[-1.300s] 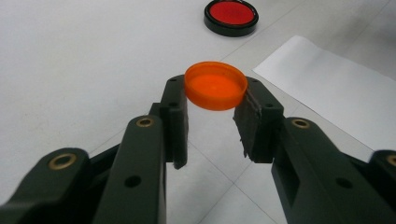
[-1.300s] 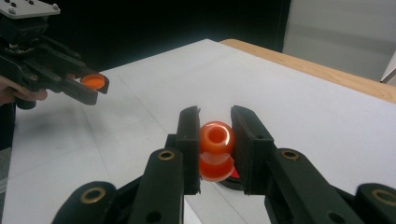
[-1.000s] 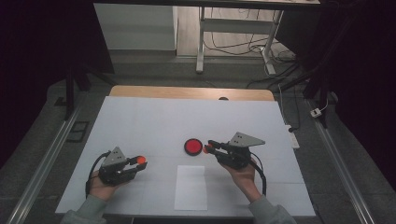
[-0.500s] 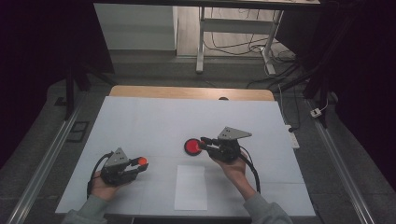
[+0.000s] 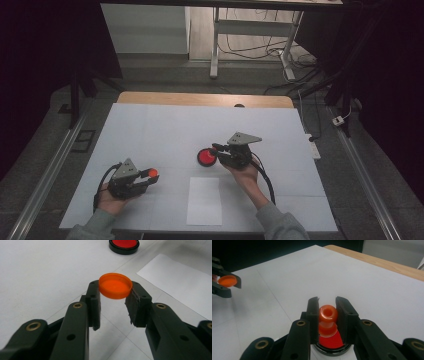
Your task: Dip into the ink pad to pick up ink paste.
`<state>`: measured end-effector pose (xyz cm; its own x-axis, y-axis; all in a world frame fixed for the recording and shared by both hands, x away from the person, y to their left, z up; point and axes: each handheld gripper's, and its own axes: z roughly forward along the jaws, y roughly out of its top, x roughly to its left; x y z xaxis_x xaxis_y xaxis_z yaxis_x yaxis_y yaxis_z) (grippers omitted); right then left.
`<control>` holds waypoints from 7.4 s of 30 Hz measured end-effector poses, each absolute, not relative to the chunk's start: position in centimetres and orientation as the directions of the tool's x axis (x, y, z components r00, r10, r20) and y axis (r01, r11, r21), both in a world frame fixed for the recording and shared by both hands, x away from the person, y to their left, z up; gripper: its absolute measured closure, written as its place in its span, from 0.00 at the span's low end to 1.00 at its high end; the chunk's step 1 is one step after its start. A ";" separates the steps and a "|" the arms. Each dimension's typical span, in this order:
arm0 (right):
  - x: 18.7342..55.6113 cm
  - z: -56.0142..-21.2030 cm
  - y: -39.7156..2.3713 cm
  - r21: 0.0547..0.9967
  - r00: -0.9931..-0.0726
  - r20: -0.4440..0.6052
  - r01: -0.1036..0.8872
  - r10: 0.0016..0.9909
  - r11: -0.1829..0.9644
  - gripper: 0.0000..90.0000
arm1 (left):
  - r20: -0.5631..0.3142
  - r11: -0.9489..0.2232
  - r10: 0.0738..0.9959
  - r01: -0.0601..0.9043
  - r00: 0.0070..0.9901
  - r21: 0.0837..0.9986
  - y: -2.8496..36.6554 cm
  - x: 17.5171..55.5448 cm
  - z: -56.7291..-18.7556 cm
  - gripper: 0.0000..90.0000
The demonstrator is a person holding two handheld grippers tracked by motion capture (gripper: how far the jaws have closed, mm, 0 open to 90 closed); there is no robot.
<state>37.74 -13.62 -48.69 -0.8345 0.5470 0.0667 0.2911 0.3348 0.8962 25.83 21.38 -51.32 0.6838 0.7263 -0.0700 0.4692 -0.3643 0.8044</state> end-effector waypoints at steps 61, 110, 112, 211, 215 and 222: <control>40.1 -51.8 -11.0 0.816 -0.827 0.010 0.332 0.561 0.474 0.81 | -0.070 -0.375 0.721 0.474 0.689 0.797 21.2 25.9 -51.4 0.72; 39.3 -50.4 -11.8 0.904 -0.819 0.064 0.290 0.570 0.315 0.81 | -0.068 -0.373 0.721 0.469 0.690 0.800 21.3 26.0 -51.3 0.72; 39.2 -50.6 -11.6 0.898 -0.823 0.047 0.283 0.567 0.338 0.81 | -0.066 -0.374 0.720 0.467 0.691 0.801 21.3 25.9 -51.3 0.72; 40.0 -51.0 -12.5 0.899 -0.808 0.093 0.320 0.582 0.300 0.81 | -0.063 -0.370 0.719 0.459 0.692 0.808 21.4 25.9 -51.1 0.72; 40.1 -50.8 -12.8 0.898 -0.808 0.100 0.325 0.581 0.296 0.81 | -0.061 -0.372 0.719 0.458 0.692 0.808 21.4 25.9 -51.1 0.72; 40.1 -50.4 -13.2 0.901 -0.803 0.114 0.331 0.585 0.280 0.81 | -0.062 -0.370 0.720 0.458 0.691 0.808 21.4 25.9 -51.1 0.72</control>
